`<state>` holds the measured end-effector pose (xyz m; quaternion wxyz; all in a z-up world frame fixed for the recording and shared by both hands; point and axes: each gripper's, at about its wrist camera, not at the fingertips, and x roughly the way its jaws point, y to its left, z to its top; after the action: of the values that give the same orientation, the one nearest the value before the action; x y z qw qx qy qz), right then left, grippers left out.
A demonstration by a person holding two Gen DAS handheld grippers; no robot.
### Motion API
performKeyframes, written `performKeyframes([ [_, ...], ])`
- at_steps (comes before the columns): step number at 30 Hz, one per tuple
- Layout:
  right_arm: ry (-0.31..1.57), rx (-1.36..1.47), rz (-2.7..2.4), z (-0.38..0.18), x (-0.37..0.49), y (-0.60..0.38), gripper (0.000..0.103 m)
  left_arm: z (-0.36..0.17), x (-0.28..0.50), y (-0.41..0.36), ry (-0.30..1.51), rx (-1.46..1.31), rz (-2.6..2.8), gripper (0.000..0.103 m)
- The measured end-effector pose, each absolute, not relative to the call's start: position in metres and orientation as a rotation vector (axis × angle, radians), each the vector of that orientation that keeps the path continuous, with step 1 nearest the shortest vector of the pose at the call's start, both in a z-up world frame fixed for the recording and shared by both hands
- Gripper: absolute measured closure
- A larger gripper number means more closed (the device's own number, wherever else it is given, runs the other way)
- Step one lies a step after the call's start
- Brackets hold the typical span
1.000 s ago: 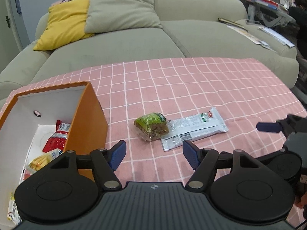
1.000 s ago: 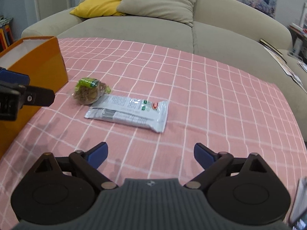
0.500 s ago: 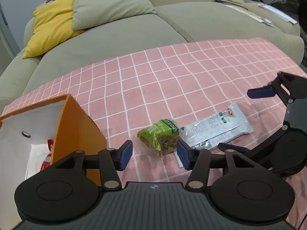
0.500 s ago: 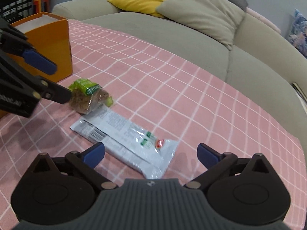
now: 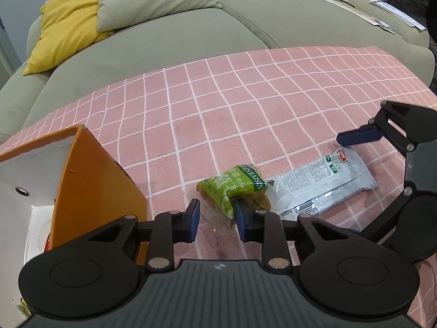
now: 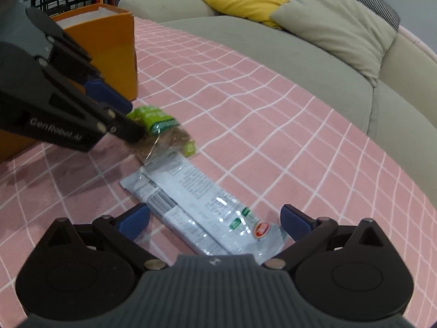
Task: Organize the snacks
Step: 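Grasp the green-wrapped cake with the left tool while the right tool grasps the white packet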
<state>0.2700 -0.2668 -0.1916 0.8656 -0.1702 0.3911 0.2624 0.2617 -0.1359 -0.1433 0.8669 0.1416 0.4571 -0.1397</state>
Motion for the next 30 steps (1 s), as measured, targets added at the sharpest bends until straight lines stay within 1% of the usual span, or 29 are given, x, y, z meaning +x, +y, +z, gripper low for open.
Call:
performKeyframes([
  [3,0.824,-0.323,0.529,-0.192,0.265,-0.271,0.009,-0.143,0.26,-0.135,0.96,0.283,-0.281,0.076],
  [5,0.832,-0.291,0.514,-0.19,0.261,-0.274,0.017,-0.143,0.259,-0.133,0.963,0.277,-0.267,0.077],
  [7,0.843,-0.264,0.509,-0.189,0.256,-0.276,0.031,-0.142,0.255,-0.132,0.971,0.264,-0.253,0.078],
  [8,0.844,-0.26,0.5,-0.187,0.252,-0.276,0.034,-0.142,0.253,-0.131,0.976,0.255,-0.247,0.078],
  [10,0.84,-0.279,0.473,-0.184,0.244,-0.273,0.052,-0.14,0.248,-0.129,0.987,0.237,-0.239,0.079],
  [11,0.842,-0.286,0.459,-0.183,0.239,-0.271,0.058,-0.139,0.244,-0.127,0.99,0.227,-0.236,0.079],
  [13,0.844,-0.311,0.434,-0.181,0.229,-0.267,0.08,-0.138,0.237,-0.126,0.998,0.211,-0.227,0.08],
  [15,0.847,-0.339,0.407,-0.18,0.221,-0.263,0.088,-0.138,0.228,-0.124,1.005,0.197,-0.219,0.08],
  [19,0.85,-0.394,0.362,-0.18,0.212,-0.255,0.097,-0.135,0.21,-0.12,1.02,0.165,-0.207,0.082],
  [22,0.853,-0.383,0.365,-0.177,0.21,-0.254,0.103,-0.132,0.197,-0.115,1.021,0.144,-0.191,0.083],
  [26,0.865,-0.358,0.401,-0.171,0.205,-0.256,0.103,-0.132,0.184,-0.109,1.028,0.125,-0.171,0.083],
  [30,0.926,-0.27,0.389,-0.165,0.194,-0.26,0.103,-0.131,0.173,-0.106,1.037,0.084,-0.178,0.083],
])
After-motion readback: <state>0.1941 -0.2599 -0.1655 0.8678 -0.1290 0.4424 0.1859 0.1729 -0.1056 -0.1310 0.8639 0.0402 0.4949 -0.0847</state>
